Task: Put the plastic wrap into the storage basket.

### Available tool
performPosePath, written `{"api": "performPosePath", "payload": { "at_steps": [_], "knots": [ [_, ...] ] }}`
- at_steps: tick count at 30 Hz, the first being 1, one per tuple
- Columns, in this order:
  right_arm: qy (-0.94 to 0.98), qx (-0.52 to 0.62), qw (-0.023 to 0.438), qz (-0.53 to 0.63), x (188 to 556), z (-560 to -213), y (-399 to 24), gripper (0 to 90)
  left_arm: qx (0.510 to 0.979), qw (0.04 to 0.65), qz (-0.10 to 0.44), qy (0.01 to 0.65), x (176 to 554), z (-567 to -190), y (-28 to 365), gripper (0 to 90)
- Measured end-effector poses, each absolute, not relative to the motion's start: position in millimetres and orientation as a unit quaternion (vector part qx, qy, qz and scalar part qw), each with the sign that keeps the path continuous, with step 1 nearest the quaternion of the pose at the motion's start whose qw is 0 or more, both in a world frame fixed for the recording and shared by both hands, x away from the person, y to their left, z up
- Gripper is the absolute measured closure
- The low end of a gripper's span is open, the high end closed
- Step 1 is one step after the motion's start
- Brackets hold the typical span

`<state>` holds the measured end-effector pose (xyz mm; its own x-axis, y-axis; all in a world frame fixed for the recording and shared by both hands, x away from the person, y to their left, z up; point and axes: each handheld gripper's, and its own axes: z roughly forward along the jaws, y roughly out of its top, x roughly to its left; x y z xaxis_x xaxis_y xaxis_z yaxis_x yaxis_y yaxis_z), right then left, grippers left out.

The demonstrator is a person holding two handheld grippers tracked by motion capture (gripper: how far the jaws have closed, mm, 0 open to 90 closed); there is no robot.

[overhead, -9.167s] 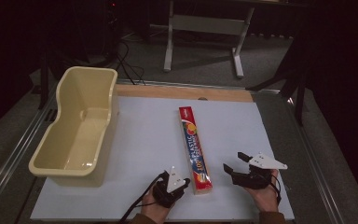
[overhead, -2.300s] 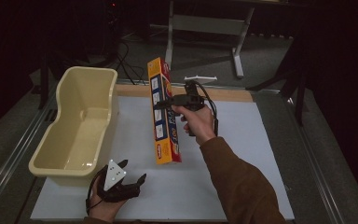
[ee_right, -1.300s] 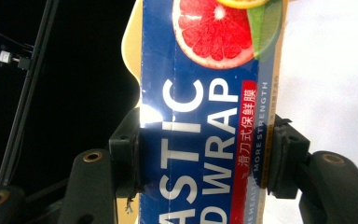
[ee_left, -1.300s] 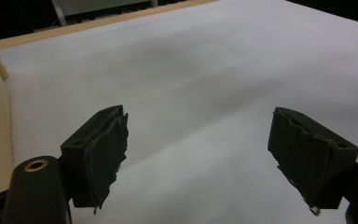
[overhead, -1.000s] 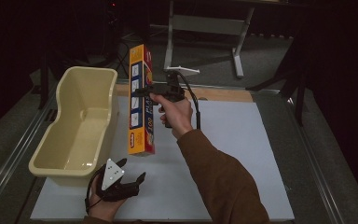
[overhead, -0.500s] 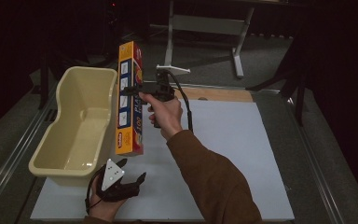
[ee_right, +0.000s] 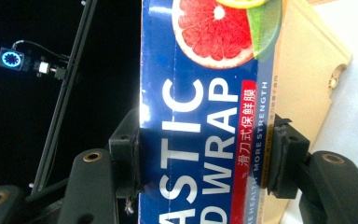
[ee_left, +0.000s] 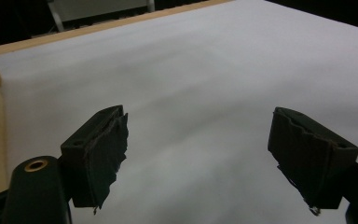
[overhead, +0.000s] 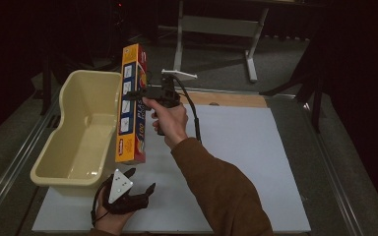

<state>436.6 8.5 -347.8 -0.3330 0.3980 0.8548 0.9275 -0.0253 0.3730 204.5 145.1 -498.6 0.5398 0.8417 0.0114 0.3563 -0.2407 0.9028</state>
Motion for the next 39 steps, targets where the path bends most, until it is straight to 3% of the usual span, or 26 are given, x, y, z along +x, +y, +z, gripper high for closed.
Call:
{"api": "performPosePath", "payload": {
  "at_steps": [20, 39],
  "knots": [
    [-0.639, -0.516, 0.273, -0.501, 430.6, -350.3, 46.1, 41.6, 0.738, 0.479, 0.262, 0.396, 200.6, -495.9, 148.1, 19.5],
    [-0.608, -0.544, 0.305, -0.491, 426.7, -381.2, 98.0, 41.5, 0.733, 0.490, 0.264, 0.391, 196.0, -494.9, 149.7, 19.3]
  ]
}}
